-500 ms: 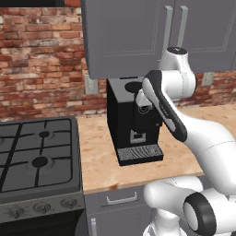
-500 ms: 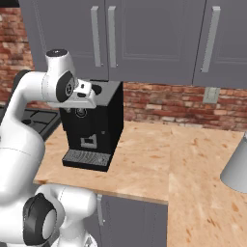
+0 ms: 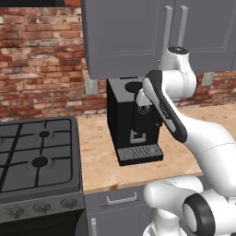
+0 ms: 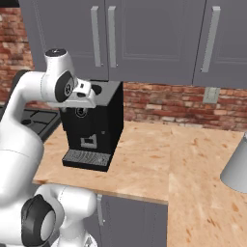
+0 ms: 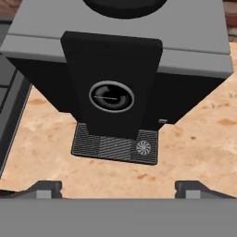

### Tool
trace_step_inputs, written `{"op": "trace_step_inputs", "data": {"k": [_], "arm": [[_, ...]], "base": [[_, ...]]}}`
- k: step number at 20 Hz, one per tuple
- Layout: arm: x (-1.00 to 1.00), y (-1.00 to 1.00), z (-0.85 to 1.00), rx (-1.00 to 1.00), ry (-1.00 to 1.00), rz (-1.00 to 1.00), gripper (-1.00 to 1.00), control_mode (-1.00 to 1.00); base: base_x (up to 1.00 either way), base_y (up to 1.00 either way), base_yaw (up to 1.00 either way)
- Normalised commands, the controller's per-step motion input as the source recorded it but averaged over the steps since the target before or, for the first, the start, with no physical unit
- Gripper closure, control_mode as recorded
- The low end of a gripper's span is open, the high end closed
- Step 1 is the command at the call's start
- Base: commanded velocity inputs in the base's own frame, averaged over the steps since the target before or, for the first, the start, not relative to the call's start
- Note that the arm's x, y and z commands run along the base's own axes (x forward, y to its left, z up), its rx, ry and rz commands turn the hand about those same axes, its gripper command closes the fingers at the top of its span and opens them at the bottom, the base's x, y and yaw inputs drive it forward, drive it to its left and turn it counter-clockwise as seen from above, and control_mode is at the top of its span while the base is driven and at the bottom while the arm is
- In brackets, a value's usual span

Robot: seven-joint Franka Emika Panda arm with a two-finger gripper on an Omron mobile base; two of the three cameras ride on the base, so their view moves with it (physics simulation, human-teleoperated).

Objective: Open the cabinet. Pick the spray and place it next to the sink. Then close the cabinet.

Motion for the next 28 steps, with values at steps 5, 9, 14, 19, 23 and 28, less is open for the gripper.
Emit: {"op": "trace_step_inputs", "data": {"k": [5, 9, 14, 19, 23, 28], "arm": [[0.00, -0.29, 0.13, 0.07, -0.12, 0.00, -1.00, -1.00], [0.00, -0.16, 0.10, 0.09, -0.08, 0.00, -1.00, -1.00], [0.00, -0.05, 0.33, 0.08, -0.16, 0.00, -1.00, -1.00], [0.00, -0.04, 0.55, 0.00, -0.31, 0.00, -1.00, -1.00], [0.00, -0.24, 0.39, -0.01, -0.26, 0.03, -1.00, -1.00], [0.00, -0.44, 0.39, -0.07, -0.17, 0.02, -1.00, -1.00]], "base": [[0.00, 0.00, 0.00], [0.00, 0.00, 0.00], [0.00, 0.00, 0.00], [0.00, 0.00, 0.00], [0.00, 0.00, 0.00], [0.00, 0.00, 0.00]]}}
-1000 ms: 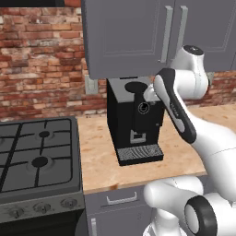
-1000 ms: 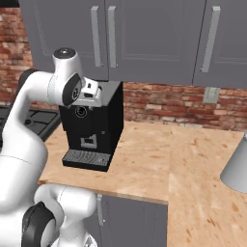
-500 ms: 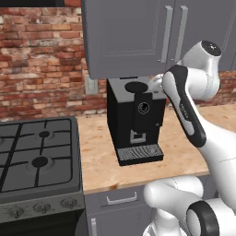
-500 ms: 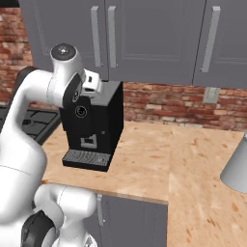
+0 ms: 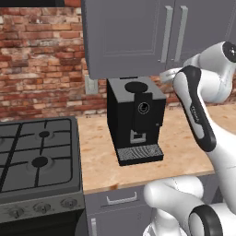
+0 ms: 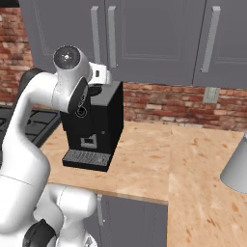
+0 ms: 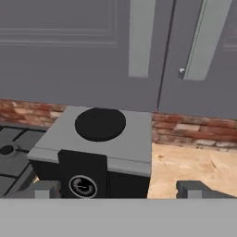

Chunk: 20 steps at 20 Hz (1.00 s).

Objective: Open the cabinet. Pick the spray and place it next to the sink. Then close the cabinet.

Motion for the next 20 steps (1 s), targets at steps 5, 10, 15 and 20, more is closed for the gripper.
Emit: {"op": "trace_step_inputs", "data": {"k": [5, 10, 15, 20], "arm": [[0.00, -0.58, 0.27, -0.06, -0.04, 0.00, -1.00, -1.00], [0.19, -0.54, 0.29, -0.01, 0.01, 0.00, -1.00, -1.00], [0.53, -0.06, 0.10, 0.01, 0.01, -0.12, -1.00, -1.00], [0.34, 0.00, 0.00, 0.10, 0.00, -0.13, -1.00, -1.00]], "base": [[0.00, 0.00, 0.00], [0.00, 0.00, 0.00], [0.00, 0.00, 0.00], [0.00, 0.00, 0.00]]}}
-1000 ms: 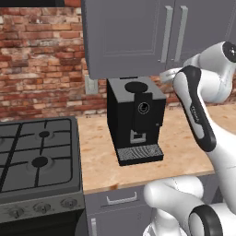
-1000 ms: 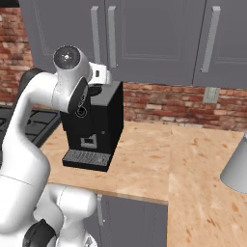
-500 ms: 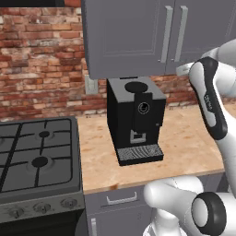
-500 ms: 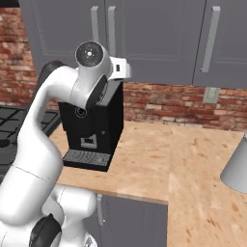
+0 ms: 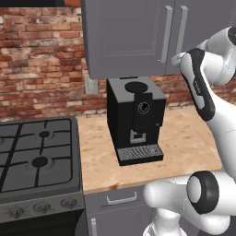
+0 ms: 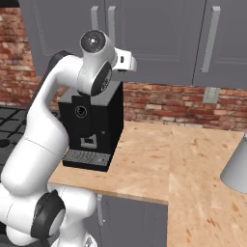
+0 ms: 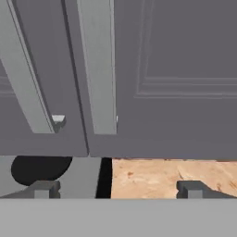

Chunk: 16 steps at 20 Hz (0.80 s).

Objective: Open the cabinet. Pick the spray and place it next to the sink. Then close the cabinet.

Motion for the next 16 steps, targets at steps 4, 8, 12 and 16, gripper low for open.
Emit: {"op": "trace_step_inputs", "data": {"k": [4, 8, 12, 16], "arm": [[0.21, 0.00, 0.00, 0.08, 0.00, -0.03, -1.00, -1.00], [0.17, 0.00, 0.06, 0.10, -0.01, 0.00, -1.00, -1.00], [0.05, 0.00, 0.35, 0.03, 0.00, 0.01, -1.00, -1.00], [0.12, 0.00, 0.49, 0.00, 0.00, 0.08, -1.00, -1.00]], "base": [[0.00, 0.00, 0.00], [0.00, 0.00, 0.00], [0.00, 0.00, 0.00], [0.00, 0.00, 0.00]]}}
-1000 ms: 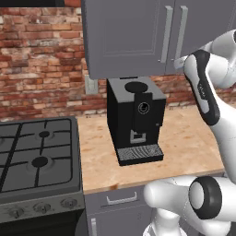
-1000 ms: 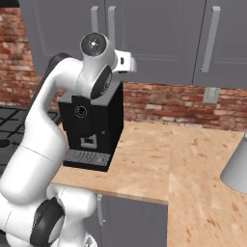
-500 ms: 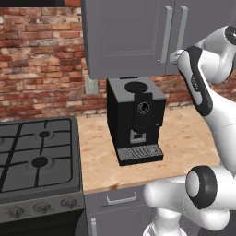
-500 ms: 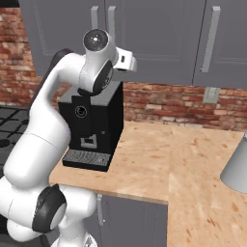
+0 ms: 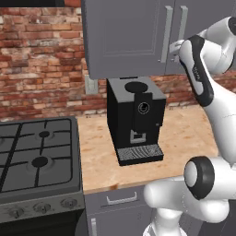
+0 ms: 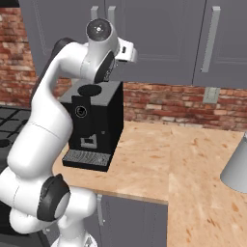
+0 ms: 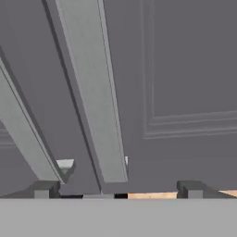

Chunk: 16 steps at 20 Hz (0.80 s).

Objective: Open the cabinet. Pick the spray and place it next to the sink. Then close the cabinet.

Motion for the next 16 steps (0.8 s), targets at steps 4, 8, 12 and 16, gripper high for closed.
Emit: {"op": "trace_step_inputs", "data": {"k": [4, 8, 12, 16], "arm": [[0.23, 0.00, 0.21, 0.00, 0.00, 0.08, -1.00, -1.00], [0.55, -0.02, -0.02, 0.00, 0.00, 0.07, -1.00, -1.00], [0.28, -0.03, -0.01, 0.00, 0.00, 0.07, -1.00, -1.00], [0.00, 0.00, 0.00, 0.00, 0.00, 0.05, -1.00, -1.00]], "base": [[0.00, 0.00, 0.00], [0.00, 0.00, 0.00], [0.00, 0.00, 0.00], [0.00, 0.00, 0.00]]}}
